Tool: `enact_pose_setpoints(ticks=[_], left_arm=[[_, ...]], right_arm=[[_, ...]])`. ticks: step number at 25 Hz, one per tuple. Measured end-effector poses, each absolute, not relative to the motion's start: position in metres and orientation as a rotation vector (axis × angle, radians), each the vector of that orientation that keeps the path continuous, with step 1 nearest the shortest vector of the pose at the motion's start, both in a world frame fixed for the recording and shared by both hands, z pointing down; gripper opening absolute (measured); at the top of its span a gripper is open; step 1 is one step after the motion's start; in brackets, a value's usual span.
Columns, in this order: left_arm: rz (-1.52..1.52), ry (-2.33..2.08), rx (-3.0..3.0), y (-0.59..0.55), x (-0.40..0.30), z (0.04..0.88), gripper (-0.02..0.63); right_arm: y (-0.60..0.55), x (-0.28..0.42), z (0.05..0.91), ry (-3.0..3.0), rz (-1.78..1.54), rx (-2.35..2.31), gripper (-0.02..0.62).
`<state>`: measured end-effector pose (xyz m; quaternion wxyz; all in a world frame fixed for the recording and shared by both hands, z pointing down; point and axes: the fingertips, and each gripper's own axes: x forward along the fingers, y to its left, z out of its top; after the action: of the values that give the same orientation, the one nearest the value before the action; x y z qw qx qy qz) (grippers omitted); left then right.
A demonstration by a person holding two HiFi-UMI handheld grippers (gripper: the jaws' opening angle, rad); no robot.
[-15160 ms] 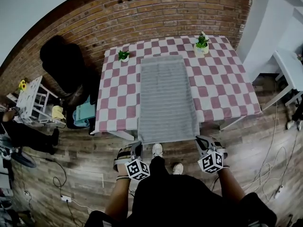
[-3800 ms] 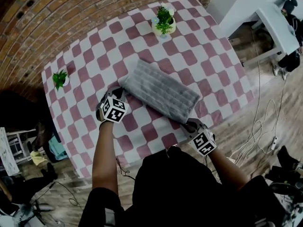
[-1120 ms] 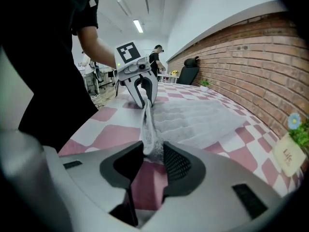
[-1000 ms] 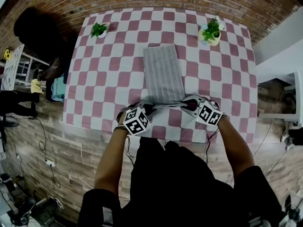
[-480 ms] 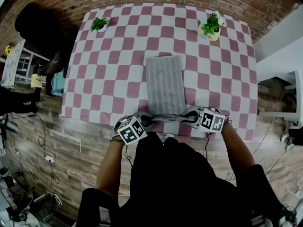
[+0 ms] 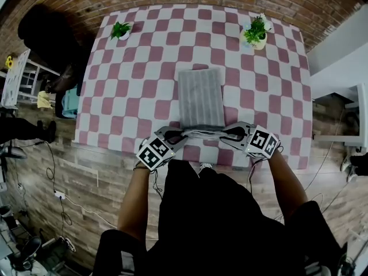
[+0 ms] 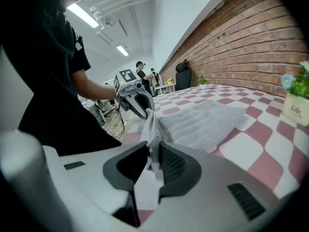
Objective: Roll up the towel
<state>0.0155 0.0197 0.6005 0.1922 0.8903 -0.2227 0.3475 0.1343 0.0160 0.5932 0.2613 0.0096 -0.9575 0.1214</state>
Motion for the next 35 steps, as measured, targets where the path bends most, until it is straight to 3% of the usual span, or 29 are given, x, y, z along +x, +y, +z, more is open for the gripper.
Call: enact_pose_setpoints(ticks=[11, 20, 23, 28, 35], left_arm=[[0.984, -0.928, 2.396, -0.037, 0.003, 0.611, 0.081], [0.989, -0.954, 2.350, -0.047, 0.001, 0.618, 0.091], [1.016, -0.953, 2.352, -0.048, 0.002, 0.617, 0.097], [1.053, -0.952, 2.382, -0.047, 0.000, 0.614, 0.111], [1.051, -1.026, 2.609, -0.042, -0.006, 0.570, 0.253]], right_arm=[[-0.044, 0.147, 0.563, -2.562, -0.120, 0.574, 0.127], [0.020, 0.114, 0.572, -2.269, -0.823, 0.124, 0.169], [0.014, 0.112, 0.601, -2.189, -0.838, 0.045, 0.219], [-0.007, 0.114, 0.618, -2.187, -0.788, 0.068, 0.222], [-0.020, 0.115, 0.633, -2.145, -0.729, 0.031, 0.218]])
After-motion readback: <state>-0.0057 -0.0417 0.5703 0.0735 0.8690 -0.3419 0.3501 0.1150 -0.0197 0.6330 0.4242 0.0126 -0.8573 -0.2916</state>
